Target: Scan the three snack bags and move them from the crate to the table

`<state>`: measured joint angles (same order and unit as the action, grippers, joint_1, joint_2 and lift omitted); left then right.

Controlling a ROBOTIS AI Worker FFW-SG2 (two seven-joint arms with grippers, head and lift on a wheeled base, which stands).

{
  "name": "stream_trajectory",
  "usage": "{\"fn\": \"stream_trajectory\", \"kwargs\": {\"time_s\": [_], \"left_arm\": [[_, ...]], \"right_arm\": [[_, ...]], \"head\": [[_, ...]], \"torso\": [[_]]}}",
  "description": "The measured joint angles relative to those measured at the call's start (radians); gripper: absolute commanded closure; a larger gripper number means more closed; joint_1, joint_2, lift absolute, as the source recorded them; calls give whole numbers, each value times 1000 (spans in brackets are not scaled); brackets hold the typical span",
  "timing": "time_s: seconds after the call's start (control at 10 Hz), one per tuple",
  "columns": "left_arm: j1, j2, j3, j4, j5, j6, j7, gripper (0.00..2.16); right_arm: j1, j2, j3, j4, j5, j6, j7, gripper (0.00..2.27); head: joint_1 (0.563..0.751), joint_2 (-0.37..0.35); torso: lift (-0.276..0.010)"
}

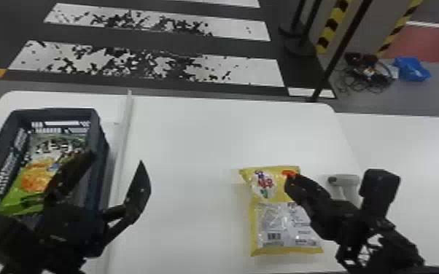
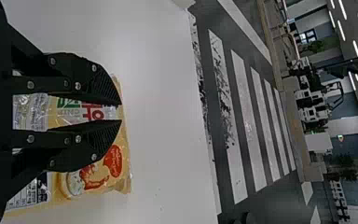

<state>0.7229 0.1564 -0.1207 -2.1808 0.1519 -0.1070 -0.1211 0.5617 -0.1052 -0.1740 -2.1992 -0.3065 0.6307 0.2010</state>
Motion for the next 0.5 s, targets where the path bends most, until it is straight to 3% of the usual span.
{"fn": "stream_trajectory", "kwargs": {"time_s": [0.3, 0.5], "left_arm": [[-2, 1, 7, 1, 6, 5, 3, 33], [-4, -1, 11, 14, 16, 5, 5, 33]], "right_arm": [[22, -1, -152, -25, 0, 61, 68, 66], [14, -36, -234, 58, 4, 37, 92, 80]], "head": [[695, -238], [695, -306]], "torso": [[-62], [-62]]}}
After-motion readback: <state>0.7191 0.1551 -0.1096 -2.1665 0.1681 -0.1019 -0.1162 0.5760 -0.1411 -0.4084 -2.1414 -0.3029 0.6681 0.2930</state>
